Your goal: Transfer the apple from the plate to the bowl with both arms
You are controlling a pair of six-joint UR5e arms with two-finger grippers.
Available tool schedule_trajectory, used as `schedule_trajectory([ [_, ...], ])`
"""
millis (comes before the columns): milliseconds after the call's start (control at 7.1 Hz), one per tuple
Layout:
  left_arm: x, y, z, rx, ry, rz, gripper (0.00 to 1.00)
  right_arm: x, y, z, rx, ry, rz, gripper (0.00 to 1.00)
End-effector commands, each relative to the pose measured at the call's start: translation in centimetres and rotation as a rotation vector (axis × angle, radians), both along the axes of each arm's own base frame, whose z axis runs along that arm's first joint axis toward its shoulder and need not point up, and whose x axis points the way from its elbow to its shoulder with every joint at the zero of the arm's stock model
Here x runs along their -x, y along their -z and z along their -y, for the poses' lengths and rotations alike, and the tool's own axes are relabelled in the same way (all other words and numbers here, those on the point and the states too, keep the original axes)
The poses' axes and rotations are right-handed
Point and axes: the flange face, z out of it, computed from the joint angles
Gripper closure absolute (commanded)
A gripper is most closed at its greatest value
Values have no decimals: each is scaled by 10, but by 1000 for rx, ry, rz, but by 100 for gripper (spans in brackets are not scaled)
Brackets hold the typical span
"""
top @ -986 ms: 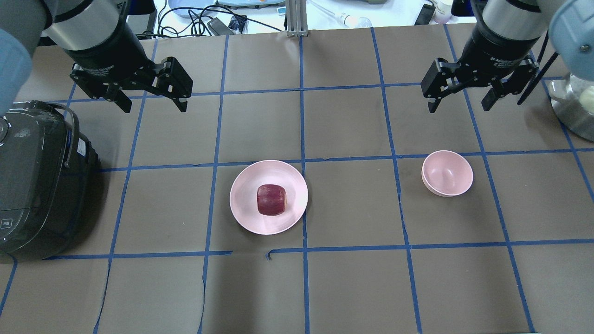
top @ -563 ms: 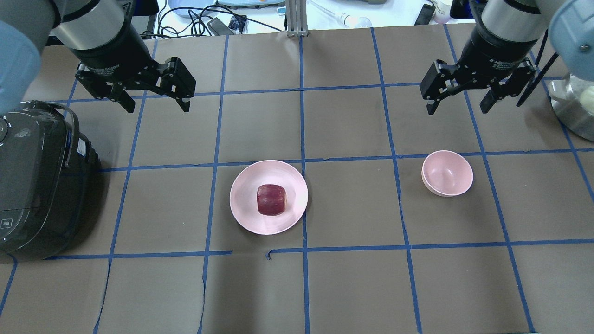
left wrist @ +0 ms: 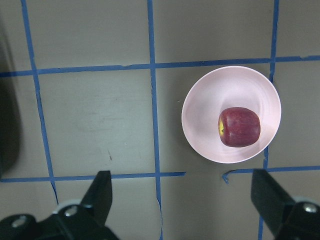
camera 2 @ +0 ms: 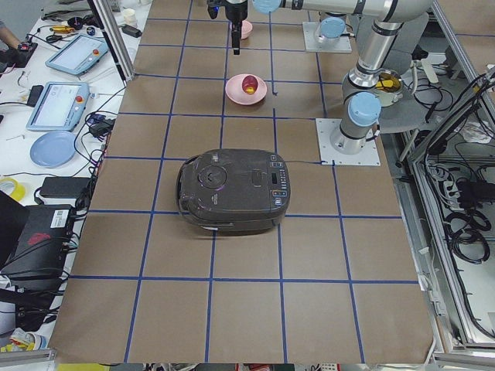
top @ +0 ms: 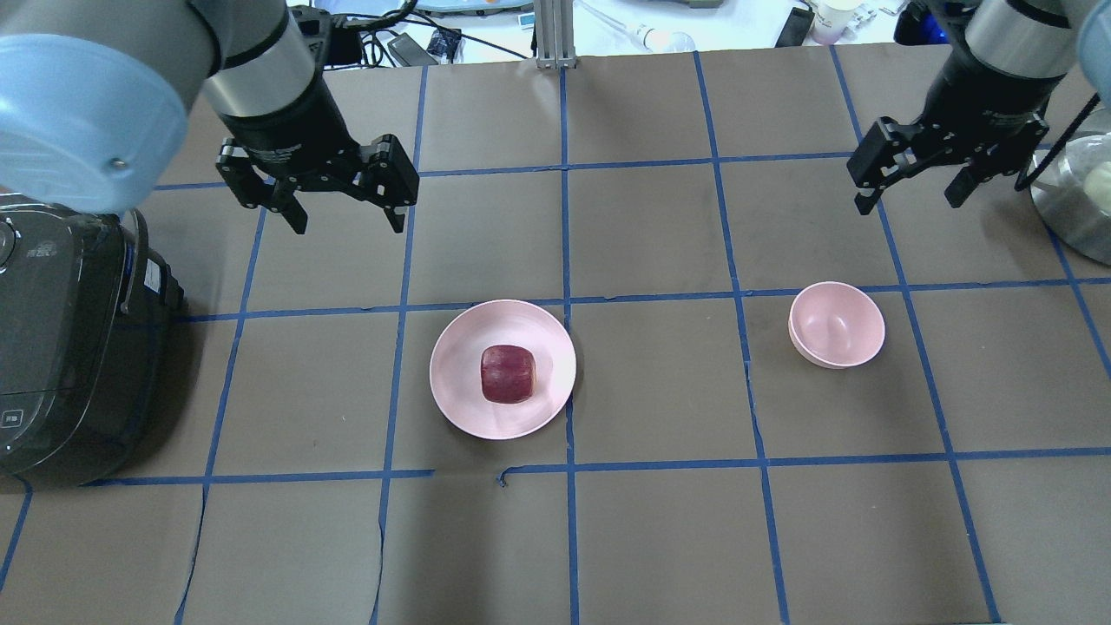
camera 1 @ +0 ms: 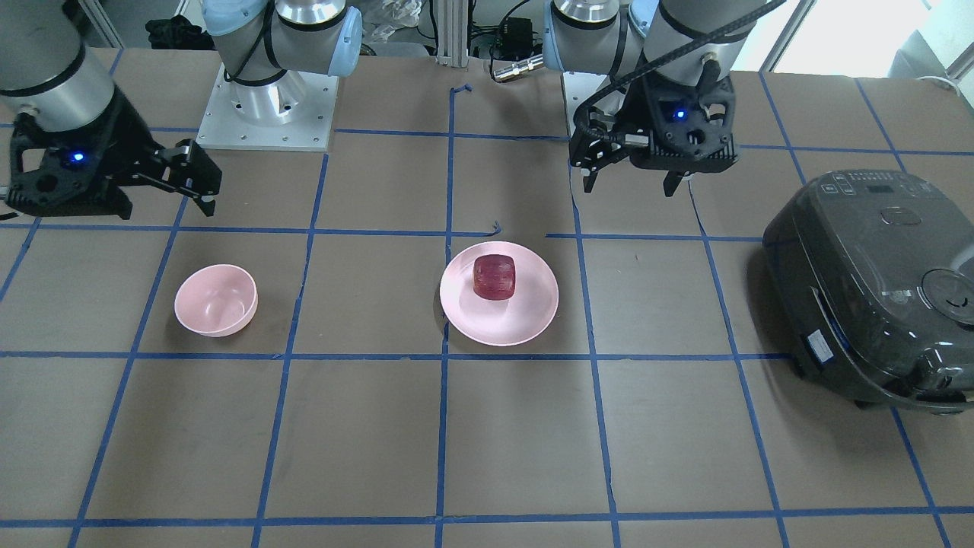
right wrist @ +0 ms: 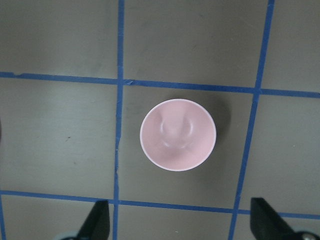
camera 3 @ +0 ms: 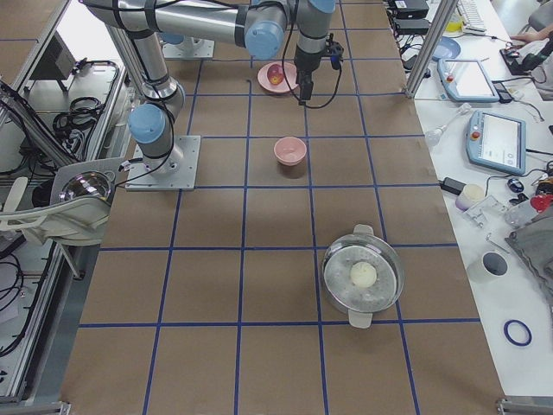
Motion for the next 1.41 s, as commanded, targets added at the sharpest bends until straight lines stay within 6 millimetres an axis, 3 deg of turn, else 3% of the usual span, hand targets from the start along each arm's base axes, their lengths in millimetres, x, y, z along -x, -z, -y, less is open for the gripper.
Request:
schedule_trajectory([
  [0,59,76,9,3,-55,7,0,57,65,14,-89,10,48,0],
  [141,72,116,8,7,-91,19,0,59,93,13,-96,4,42,0],
  [282,77,154,7,1,-115,33,0,57,123,1,-141,14,49,0],
  [423,84,184,4,-5,-99,39,0,54,157,-7,-151,22,58,0],
  [563,91,205,-5,-6,-79,58,0,53,178,-10,-125,20,46,0],
  [845,122,227,-40,-48,6,78,0,54,223,-8,-103,18,35,0],
  [1127,117,239,-50,-57,101,88,0,56,239,-1,-104,25,35,1],
  [1268,116,245,-54,-52,107,86,0,55,241,-1,-108,63,38,33],
])
